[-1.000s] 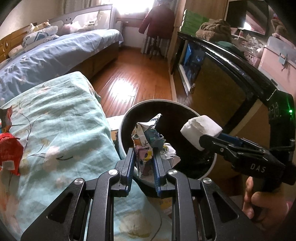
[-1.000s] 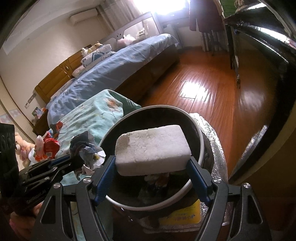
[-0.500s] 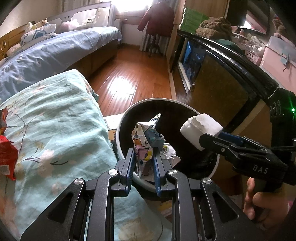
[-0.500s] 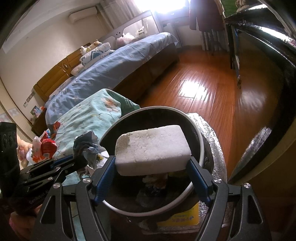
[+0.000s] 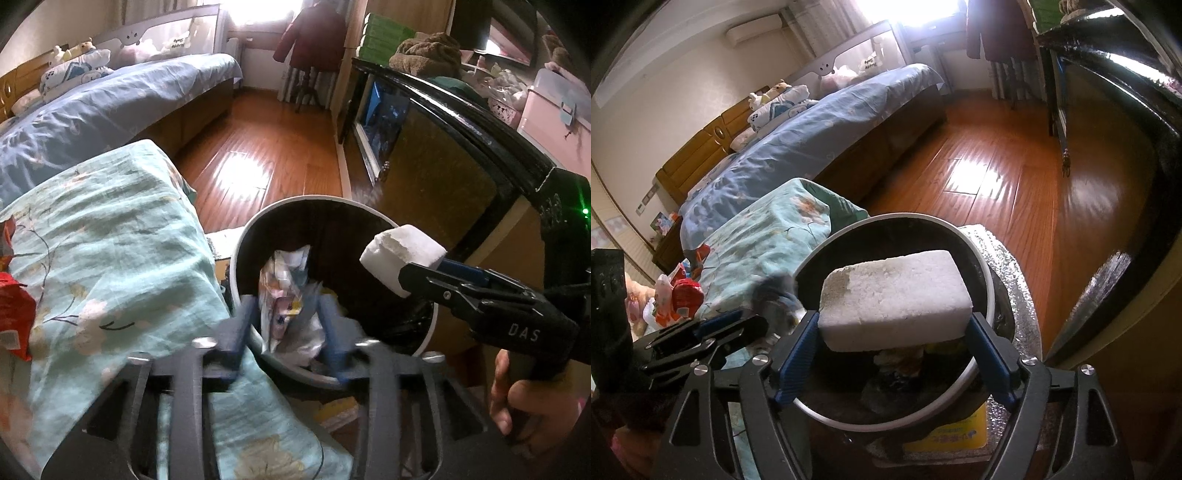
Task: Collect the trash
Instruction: 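Open the left tool to drop the wrapper while the right tool releases the foam block, then move both open tools back over the trash on the table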
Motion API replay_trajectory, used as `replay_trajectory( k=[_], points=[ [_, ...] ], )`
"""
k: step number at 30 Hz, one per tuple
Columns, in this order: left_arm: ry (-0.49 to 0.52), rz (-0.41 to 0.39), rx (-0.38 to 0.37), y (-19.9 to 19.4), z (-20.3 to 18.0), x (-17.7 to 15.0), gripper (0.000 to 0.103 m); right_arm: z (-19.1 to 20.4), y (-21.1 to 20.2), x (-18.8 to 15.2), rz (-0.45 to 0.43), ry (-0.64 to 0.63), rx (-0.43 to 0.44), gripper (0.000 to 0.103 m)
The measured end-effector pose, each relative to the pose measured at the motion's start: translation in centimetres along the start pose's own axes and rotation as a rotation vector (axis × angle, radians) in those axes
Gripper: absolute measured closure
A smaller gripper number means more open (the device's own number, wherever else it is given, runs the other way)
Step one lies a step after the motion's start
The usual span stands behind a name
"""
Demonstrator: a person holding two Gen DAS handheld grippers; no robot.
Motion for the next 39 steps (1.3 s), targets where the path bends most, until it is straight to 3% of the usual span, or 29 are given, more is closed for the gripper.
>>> replay_trajectory(
  k=[1, 2, 12, 21, 27, 39],
  points=[
    [-0.001, -0.01, 0.005, -0.2, 0.1, 0.0, 0.046, 0.0, 0.0, 0.0, 0.002, 0.004, -0.001, 0.019],
    [-0.001, -0.017, 0.007, -0.5, 0.1, 0.0, 0.044, -0.1, -0.1, -0.1, 0.002, 0.007, -0.002, 0.017],
    [-0.052, -0.026, 0.012, -2.3, 2.2, -2.4, 0.044, 1.2, -1.2, -0.3, -0.017, 0.015, 0.02, 0.016],
    [-0.179, -0.052, 0.038, -5.4, 7.4, -6.1, 0.044, 6.8, -0.9, -1.5, -0.011, -0.027, 0.101, 0.014],
    [-0.27, -0.086, 0.109, -7.9, 12.0, -8.4, 0.044, 11.0, 0.1, -2.8, 0.02, -0.076, 0.151, 0.014],
    [-0.418, -0.122, 0.182, -11.5, 19.3, -12.5, 0.043, 18.0, 2.5, -4.8, 0.073, -0.172, 0.215, 0.009]
  ],
)
Point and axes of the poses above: each gripper's, at about its wrist camera, not at the fingertips, and y roughly the way its jaws point, z to its left, x to its top, the point moved 10 cm from there along y, roughly the way its jaws point, and after that the axes turned 8 degrees about z, right-handed, at the moved point
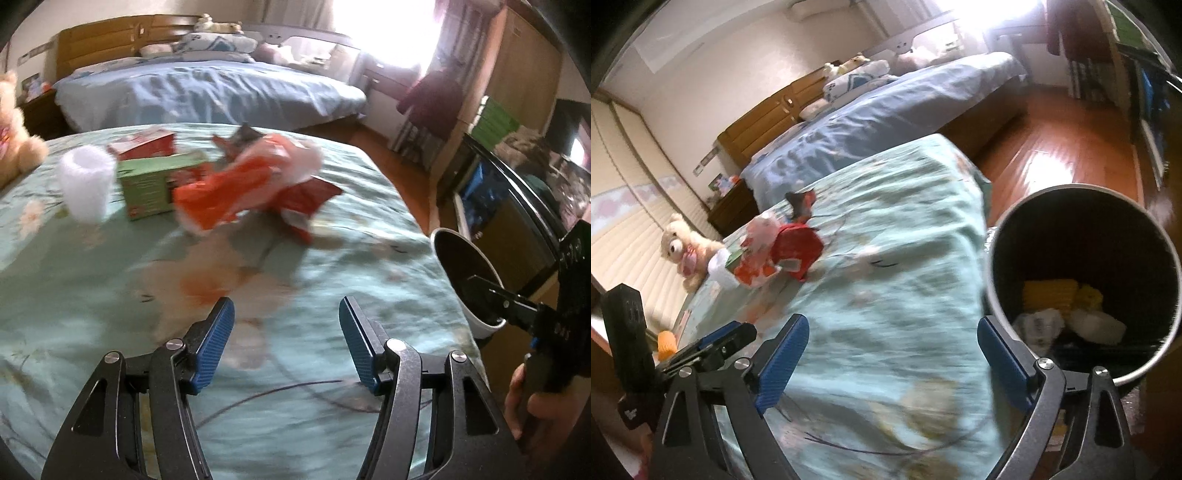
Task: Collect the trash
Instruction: 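Move both open tools back over the trash on the table, then grasp the orange plastic bag with the left tool while the right tool grasps the red snack bag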
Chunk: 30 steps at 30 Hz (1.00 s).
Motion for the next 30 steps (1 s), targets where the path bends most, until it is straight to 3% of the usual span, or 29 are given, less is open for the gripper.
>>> replay_trajectory(
  k=[13, 30],
  points=[
    [-0.034, 0.0, 0.035, -0.1, 4.0, 0.4, 0.042, 3.8, 3.2, 0.5, 0.045, -0.077, 0.025, 0.009],
    [0.046, -0.035, 0.079, 1.1, 6.3, 5.5, 0.038, 7.0, 7.9, 3.9, 0.073, -0.135, 0.074, 0.011]
  ],
)
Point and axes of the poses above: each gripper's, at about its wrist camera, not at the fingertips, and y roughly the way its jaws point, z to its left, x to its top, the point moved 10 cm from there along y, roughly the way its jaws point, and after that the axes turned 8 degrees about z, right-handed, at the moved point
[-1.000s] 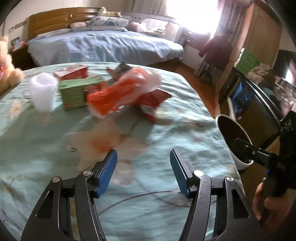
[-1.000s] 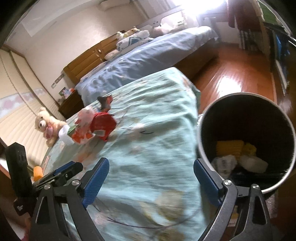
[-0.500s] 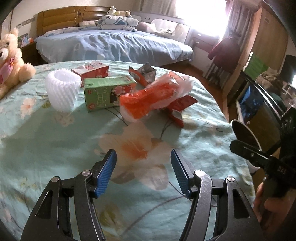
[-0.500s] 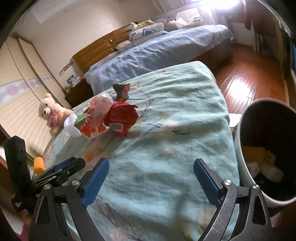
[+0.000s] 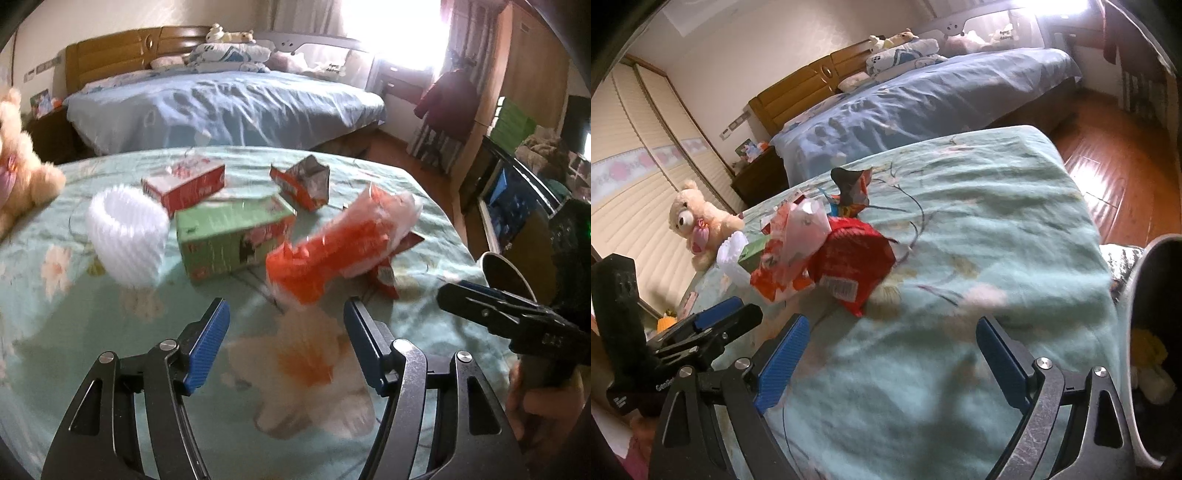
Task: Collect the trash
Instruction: 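Grasp the orange plastic bag with the left tool while the right tool grasps the red snack bag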
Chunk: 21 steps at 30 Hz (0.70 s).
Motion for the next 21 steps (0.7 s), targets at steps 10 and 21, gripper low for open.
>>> replay_trajectory(
  k=[10, 21],
  points=[
    [0.061, -0.007, -0.001, 1.6, 0.0, 1.4, 0.038, 1.6, 3.2, 1.9, 0.036, -0.06, -0.001, 0.029],
    [0.101, 0.01, -0.024, 2.1, -1.0, 0.8, 0.078, 2.8, 3.8, 1.4, 0.055, -0.101, 0.007, 0.093]
  ],
)
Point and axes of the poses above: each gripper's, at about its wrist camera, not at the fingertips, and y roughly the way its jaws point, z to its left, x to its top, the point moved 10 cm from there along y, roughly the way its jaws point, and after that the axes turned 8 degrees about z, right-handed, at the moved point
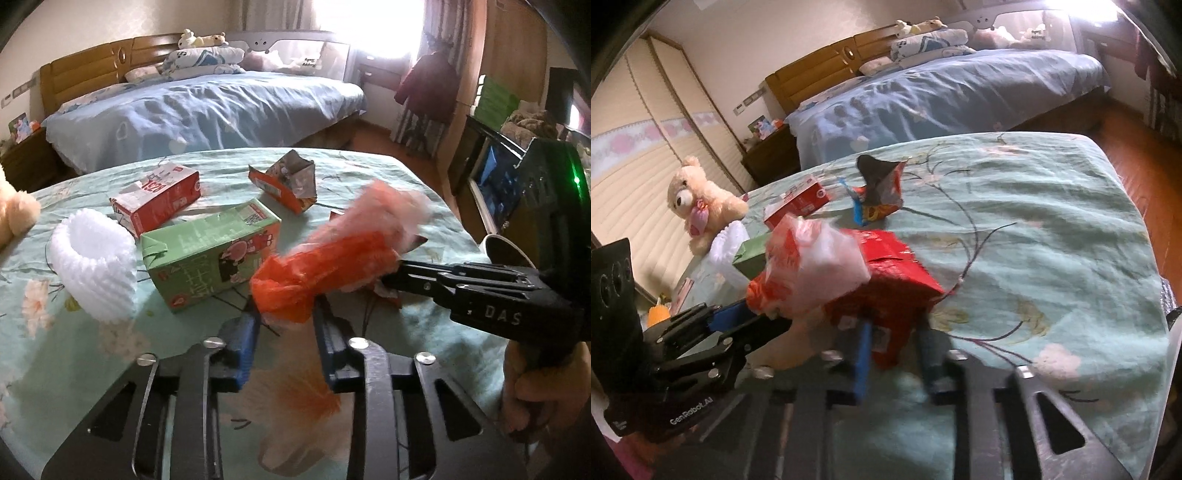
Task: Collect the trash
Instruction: 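Grasp the orange plastic bag with the left tool while the right tool grasps the red snack bag, then carry the orange bag and red snack bag over the bin with both tools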
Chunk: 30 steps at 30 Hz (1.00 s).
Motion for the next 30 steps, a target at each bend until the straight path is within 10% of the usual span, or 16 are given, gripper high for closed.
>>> replay_trajectory(
  k=[10, 13, 17, 24, 30],
  points=[
    [-0.092, -0.017, -0.016, -1.8, 0.6, -1.7, 0.08, 0.2, -1.3, -1.7, -0.016, 0.023, 0.007, 0.103],
    [-0.141, -0.023, -0.02, -2.5, 1.3, -2.3, 0.08, 0.1, -1.5, -1.8, -0.017, 0.04, 0.015, 0.092],
    [-0.181, -0.034, -0.015, -3.2, 2.0, -2.9, 0.08, 0.8, -1.2, -1.4, -0.023, 0.032, 0.011, 0.053],
    [-0.222, -0.027, -0.017, -3.6, 2.9, -3.7, 0.08, 1.1, 1.0, -0.2, 0.0, 0.033, -0.07, 0.056],
    [-0.217, -0.026, -0.028, -3.8, 2.3, -4.0, 0.08, 0.8, 0.3, -0.4, -0.025, 0.032, -0.092, 0.086]
  ],
)
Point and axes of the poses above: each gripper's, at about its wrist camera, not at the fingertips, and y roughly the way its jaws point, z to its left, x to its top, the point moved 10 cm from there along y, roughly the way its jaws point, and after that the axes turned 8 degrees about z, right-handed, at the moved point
